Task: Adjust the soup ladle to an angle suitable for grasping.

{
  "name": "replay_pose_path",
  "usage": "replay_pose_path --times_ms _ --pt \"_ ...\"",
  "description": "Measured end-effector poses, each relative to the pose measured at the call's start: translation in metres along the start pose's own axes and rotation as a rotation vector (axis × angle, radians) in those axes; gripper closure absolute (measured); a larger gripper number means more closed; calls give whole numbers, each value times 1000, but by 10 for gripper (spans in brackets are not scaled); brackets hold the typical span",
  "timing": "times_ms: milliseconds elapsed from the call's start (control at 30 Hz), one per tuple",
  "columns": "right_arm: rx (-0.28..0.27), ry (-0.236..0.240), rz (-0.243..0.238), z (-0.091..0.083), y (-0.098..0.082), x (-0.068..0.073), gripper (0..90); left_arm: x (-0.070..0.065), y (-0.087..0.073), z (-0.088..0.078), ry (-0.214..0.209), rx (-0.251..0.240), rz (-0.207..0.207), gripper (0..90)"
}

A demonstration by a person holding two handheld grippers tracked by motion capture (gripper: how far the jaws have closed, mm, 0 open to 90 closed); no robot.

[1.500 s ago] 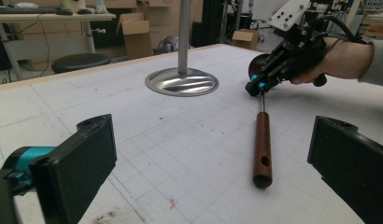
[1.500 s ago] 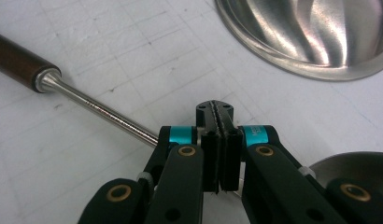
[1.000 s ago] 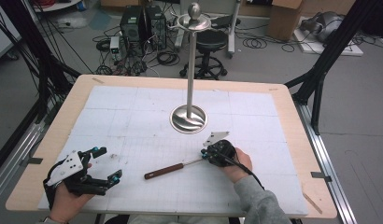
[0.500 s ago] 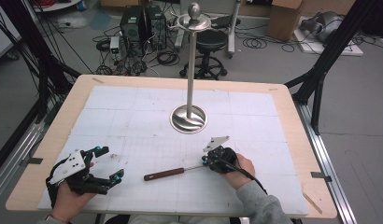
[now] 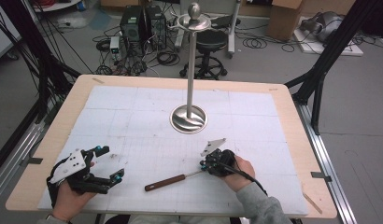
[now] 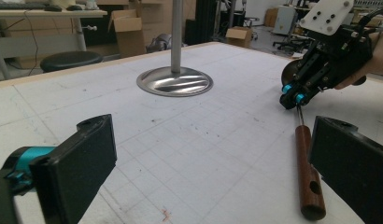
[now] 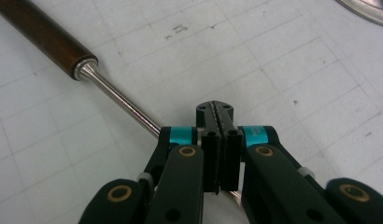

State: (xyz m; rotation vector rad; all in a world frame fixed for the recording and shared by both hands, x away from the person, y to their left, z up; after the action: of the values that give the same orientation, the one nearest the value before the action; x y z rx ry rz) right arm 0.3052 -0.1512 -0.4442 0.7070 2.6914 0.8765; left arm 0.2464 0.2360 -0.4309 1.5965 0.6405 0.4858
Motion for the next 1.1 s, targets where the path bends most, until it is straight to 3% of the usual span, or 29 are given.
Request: replay_pose_path --times_ms 333,600,900,1100 --pt "2 13 50 -3 -4 -2 899 0 0 0 -1 0 0 17" --pt "17 3 57 -11 -13 0 899 0 0 0 0 0 -2 17" --pt "53 -17 54 -20 -20 16 899 0 0 1 -3 3 -1 17" --pt "50 -19 51 -24 -25 24 899 0 1 2 -5 -1 1 17"
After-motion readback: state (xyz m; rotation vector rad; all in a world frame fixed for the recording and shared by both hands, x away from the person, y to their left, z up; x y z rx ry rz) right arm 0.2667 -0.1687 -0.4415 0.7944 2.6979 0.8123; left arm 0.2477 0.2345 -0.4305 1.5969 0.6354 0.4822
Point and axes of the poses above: each handheld gripper's, and its own axes: z roughly forward along the jaws, y roughly out of its top, x roughly to its left, the point moved 2 cm from there along z, roughly forward along the jaws, and after that the axes turned 2 degrees about -x, right-handed, at the moved point
